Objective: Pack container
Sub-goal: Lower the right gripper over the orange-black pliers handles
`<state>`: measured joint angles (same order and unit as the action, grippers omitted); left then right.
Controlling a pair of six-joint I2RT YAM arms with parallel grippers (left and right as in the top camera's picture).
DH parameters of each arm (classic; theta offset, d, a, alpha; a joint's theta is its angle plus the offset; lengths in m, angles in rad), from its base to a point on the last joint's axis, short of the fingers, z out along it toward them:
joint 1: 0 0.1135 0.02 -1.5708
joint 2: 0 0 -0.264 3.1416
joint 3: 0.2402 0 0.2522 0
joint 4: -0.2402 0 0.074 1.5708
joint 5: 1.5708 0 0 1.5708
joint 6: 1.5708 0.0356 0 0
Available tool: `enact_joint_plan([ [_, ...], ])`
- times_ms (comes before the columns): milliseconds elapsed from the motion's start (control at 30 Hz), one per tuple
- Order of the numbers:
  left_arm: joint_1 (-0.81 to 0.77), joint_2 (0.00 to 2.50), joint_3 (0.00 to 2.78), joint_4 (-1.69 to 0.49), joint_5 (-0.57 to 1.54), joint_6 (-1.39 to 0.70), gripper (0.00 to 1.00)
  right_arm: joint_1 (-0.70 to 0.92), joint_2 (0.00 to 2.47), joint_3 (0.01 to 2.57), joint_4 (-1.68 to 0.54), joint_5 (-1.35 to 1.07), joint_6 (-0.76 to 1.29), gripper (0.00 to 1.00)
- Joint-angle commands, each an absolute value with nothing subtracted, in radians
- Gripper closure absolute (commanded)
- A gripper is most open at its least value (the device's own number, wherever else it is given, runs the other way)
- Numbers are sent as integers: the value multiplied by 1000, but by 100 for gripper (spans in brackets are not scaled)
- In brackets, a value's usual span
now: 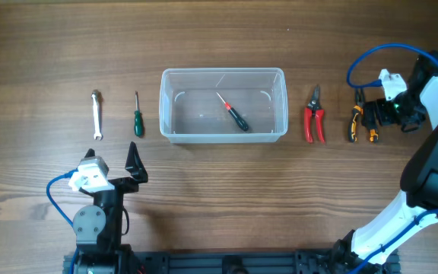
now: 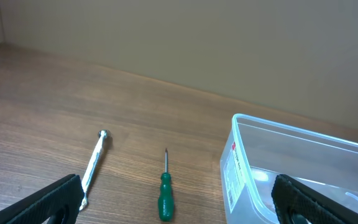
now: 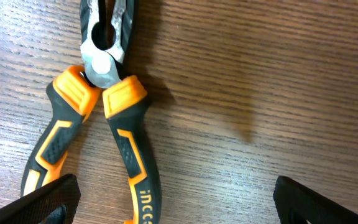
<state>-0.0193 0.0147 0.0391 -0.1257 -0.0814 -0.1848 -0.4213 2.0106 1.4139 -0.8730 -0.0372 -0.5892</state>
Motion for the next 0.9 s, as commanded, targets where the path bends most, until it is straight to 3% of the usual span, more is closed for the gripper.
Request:
enact_joint_plan([
  [0, -13, 7, 32, -120, -76, -190, 0, -418, 2024, 1413, -868, -46, -599, 0],
  [867, -13, 7, 32, -120, -76, -190, 0, -418, 2078, 1413, -883, -45, -593, 0],
])
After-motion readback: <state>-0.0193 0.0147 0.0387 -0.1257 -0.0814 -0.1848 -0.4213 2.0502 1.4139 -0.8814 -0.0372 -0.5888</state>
